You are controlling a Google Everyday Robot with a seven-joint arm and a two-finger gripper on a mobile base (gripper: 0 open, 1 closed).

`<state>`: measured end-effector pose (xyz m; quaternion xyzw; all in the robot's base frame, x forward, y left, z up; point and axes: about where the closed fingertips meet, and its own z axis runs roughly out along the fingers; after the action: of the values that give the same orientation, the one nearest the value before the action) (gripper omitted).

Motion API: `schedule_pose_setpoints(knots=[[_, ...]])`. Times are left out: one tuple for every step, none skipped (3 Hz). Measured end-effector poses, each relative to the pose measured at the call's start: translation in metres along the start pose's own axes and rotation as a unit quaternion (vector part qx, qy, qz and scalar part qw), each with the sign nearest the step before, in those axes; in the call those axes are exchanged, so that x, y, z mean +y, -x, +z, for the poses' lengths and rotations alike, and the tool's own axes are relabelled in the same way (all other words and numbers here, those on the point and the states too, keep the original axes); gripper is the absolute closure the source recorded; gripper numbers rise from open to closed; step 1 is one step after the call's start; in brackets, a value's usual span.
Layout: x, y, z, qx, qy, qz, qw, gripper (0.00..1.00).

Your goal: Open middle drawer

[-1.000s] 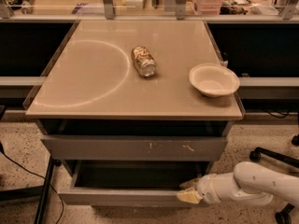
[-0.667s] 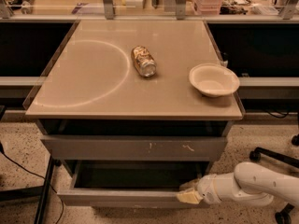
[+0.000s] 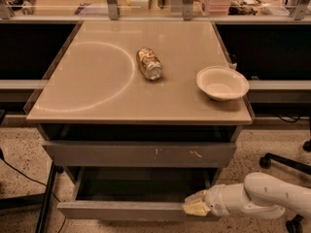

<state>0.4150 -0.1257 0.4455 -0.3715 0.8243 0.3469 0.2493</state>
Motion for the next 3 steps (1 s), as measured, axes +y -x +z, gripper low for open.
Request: schedule_pose_setpoints(knots=[[0.020, -0.014, -0.005, -0.003, 0.004, 0.019, 0.9998, 1.00], [0.021, -0.011, -0.007, -0.003, 0.004, 0.019, 0.9998, 1.00], [0.041, -0.025, -0.012, -0.005, 0.005, 0.030, 0.9995, 1.00]])
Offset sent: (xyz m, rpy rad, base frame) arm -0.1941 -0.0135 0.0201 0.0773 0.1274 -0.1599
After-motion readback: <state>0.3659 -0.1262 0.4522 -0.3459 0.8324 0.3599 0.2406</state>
